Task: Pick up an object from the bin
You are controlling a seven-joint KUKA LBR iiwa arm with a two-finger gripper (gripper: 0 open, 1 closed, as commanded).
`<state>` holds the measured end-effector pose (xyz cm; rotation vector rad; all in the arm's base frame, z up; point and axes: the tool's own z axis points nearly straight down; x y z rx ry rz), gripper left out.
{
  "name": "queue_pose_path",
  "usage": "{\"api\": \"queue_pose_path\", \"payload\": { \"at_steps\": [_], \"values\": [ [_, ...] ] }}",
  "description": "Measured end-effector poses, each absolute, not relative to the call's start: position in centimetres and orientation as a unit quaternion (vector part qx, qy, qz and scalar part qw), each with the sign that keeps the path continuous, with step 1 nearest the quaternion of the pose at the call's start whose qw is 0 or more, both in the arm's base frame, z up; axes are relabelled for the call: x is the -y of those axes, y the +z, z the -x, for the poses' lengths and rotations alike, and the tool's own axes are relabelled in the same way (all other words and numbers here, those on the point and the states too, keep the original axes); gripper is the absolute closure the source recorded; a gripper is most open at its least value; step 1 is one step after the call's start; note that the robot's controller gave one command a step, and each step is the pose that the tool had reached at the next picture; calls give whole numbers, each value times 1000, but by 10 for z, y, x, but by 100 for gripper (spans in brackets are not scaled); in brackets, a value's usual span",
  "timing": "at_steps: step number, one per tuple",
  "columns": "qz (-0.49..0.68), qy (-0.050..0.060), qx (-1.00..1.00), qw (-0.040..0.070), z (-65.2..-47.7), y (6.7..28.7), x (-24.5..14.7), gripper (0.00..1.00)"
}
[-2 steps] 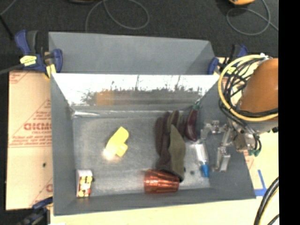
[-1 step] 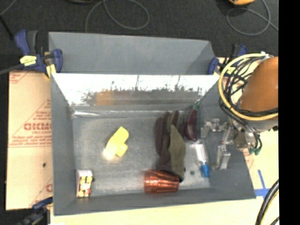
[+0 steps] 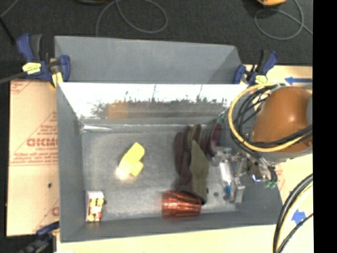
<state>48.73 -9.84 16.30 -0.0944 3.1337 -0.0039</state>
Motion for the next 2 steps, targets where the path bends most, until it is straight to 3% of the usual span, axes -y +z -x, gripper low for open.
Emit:
{"api": "queue_pose_path", "payload": {
  "at_steps": [1, 2],
  "values": [
    [110, -2, -994, 4, -478, 88, 77, 0],
    [231, -5, -973, 9, -489, 64, 67, 0]
  ]
}}
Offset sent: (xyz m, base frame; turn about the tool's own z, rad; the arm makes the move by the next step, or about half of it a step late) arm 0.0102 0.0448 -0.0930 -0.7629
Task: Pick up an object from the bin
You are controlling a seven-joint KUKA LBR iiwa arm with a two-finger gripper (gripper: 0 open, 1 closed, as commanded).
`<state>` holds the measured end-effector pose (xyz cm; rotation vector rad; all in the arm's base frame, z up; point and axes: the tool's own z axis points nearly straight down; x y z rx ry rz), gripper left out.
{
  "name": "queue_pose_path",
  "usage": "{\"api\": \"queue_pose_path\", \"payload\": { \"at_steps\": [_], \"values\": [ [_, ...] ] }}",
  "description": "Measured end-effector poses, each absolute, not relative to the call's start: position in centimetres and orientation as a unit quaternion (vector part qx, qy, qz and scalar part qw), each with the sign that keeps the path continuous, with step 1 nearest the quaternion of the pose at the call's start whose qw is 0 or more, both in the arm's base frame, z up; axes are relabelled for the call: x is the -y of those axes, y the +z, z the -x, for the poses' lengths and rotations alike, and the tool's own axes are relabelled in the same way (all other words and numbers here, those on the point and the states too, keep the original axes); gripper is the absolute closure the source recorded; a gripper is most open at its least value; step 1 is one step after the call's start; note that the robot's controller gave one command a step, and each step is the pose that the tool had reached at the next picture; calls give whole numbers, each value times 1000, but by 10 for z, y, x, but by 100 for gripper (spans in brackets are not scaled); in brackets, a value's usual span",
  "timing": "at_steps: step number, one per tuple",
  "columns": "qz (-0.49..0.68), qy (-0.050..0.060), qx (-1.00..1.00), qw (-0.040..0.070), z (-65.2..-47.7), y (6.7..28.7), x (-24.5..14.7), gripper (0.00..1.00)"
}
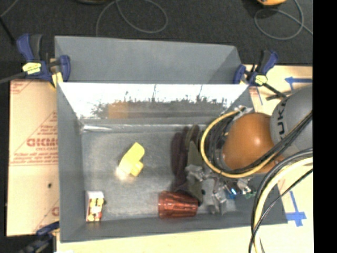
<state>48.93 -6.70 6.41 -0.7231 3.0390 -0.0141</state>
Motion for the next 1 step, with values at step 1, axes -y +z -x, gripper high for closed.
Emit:
{"api": "queue_pose_path", "payload": {
  "at_steps": [1],
  "values": [
    [376, -3, -927, 4, -504, 88, 20, 0]
  ]
}}
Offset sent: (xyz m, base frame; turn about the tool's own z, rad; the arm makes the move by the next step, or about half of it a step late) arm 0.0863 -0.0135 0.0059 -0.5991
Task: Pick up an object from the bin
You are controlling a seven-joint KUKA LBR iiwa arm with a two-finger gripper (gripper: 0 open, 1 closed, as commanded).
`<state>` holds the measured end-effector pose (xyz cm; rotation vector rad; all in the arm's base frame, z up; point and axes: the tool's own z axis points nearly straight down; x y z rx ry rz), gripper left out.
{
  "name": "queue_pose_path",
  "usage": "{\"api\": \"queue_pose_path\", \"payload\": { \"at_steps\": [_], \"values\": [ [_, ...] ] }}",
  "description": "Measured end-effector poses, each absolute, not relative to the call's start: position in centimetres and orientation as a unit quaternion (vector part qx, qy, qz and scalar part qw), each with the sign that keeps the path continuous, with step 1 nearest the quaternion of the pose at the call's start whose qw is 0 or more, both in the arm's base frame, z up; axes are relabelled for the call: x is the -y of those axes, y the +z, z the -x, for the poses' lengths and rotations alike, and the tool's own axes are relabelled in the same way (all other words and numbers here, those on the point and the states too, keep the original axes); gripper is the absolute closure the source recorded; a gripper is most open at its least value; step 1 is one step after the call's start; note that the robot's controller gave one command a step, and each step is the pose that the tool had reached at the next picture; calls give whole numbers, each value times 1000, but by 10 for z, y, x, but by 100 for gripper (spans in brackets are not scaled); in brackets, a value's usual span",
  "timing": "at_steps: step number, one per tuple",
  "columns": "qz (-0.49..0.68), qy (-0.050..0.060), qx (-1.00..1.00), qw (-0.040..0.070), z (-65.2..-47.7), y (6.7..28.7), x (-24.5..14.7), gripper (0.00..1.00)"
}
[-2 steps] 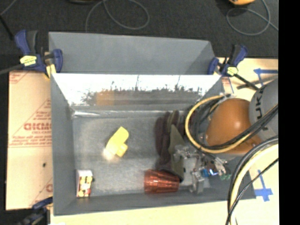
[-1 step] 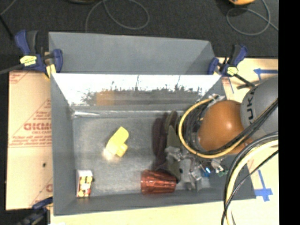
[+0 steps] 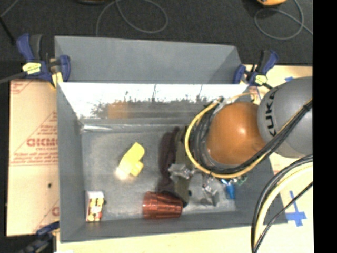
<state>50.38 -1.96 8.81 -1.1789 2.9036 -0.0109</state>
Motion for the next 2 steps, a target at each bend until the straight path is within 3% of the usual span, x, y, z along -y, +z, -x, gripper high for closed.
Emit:
{"api": "queue_pose_path", "payload": {
  "at_steps": [1, 2],
  "values": [
    [507, -9, -862, 10, -578, 73, 82, 100],
    [507, -9, -862, 10, -578, 73, 82, 100]
  ]
}}
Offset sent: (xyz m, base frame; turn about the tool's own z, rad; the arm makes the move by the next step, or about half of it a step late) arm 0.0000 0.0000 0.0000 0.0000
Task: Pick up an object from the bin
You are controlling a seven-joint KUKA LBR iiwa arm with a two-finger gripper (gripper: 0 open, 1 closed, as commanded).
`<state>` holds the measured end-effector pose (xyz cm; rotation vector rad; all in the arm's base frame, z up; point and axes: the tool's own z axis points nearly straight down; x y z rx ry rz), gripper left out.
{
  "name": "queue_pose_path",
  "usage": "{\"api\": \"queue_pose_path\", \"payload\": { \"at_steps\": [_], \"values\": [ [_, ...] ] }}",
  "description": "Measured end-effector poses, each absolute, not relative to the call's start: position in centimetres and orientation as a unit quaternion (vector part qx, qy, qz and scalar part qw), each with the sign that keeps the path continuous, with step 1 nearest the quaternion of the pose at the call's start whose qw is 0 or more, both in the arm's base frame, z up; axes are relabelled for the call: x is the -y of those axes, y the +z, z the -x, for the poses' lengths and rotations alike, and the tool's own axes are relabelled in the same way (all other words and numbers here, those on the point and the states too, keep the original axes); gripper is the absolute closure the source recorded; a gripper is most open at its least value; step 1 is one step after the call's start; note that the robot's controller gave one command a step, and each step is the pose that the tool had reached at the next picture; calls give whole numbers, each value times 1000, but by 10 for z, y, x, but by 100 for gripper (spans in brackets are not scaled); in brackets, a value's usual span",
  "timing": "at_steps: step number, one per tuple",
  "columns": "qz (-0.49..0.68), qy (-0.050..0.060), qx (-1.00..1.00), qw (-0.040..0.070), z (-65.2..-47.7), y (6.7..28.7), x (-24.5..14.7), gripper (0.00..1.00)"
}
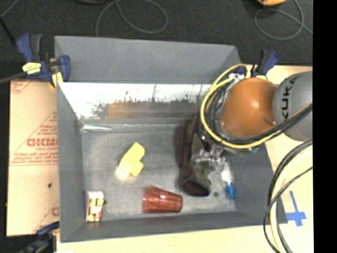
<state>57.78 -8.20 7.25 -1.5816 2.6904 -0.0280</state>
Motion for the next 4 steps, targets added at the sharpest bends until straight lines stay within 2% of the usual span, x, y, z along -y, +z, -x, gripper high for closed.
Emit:
{"api": "queue_pose_path", "payload": {
  "at_steps": [2, 4],
  "values": [
    [506, -7, -862, 9, -576, 82, 82, 100],
    [506, -8, -863, 10, -577, 115, 82, 100]
  ]
}}
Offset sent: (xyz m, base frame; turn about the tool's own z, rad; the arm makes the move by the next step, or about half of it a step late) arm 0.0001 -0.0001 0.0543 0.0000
